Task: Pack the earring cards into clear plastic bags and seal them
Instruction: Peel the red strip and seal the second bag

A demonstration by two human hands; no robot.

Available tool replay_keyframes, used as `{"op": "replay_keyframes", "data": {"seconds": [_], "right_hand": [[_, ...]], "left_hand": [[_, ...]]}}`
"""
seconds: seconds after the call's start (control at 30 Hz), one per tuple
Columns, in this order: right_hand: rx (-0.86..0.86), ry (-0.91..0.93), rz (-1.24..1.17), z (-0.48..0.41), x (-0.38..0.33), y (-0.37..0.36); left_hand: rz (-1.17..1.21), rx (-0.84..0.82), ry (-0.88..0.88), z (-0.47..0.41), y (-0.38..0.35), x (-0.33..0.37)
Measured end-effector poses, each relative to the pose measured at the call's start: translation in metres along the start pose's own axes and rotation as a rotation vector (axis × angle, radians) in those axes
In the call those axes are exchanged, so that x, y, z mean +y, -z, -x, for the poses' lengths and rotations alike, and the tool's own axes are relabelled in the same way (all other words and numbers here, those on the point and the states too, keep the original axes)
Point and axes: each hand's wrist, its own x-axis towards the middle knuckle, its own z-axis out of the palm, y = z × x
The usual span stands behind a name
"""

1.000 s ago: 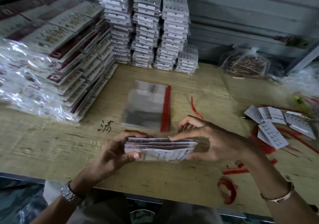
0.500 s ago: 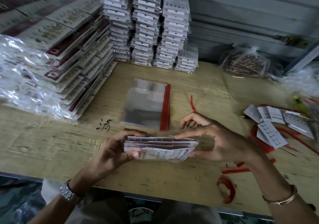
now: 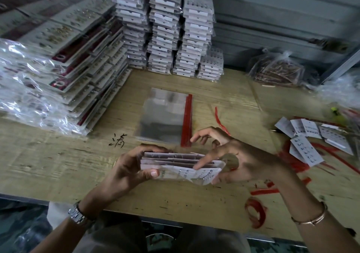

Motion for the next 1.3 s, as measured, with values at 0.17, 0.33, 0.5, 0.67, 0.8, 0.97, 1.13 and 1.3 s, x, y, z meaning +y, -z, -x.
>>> {"op": "replay_keyframes", "data": {"seconds": [0.17, 0.33, 0.5, 0.67, 0.8, 0.97, 1.13, 1.3], "right_hand": [[-0.047, -0.037, 0.025, -0.004, -0.002, 0.0], [-0.043, -0.035, 0.041, -0.002, 0.004, -0.002], [0.192, 0.054, -0.223, 0.006, 0.021, -0.009], [0.406, 0.043, -0.461, 0.02, 0.043, -0.03], [0.573, 0.088, -0.531, 0.021, 0.046, -0.044], [0.709, 0.165, -0.555, 0.018, 0.047, -0.057], [0.807, 0.198, -0.559, 0.014, 0.047, -0.062], [0.903, 0.202, -0.65, 0.01, 0.044, -0.066]], "left_hand": [[0.015, -0.002, 0.013, 0.0, -0.001, 0.003], [0.03, -0.002, 0.029, 0.0, -0.003, 0.008], [0.038, 0.009, 0.059, 0.002, -0.002, 0.001], [0.055, -0.008, 0.074, 0.002, 0.002, 0.001], [0.102, -0.002, 0.057, 0.0, 0.001, -0.003], [0.304, 0.055, 0.103, 0.004, -0.001, -0.004], [0.382, 0.088, 0.14, 0.007, -0.004, -0.002], [0.461, 0.167, 0.148, 0.009, -0.004, -0.007]]}}
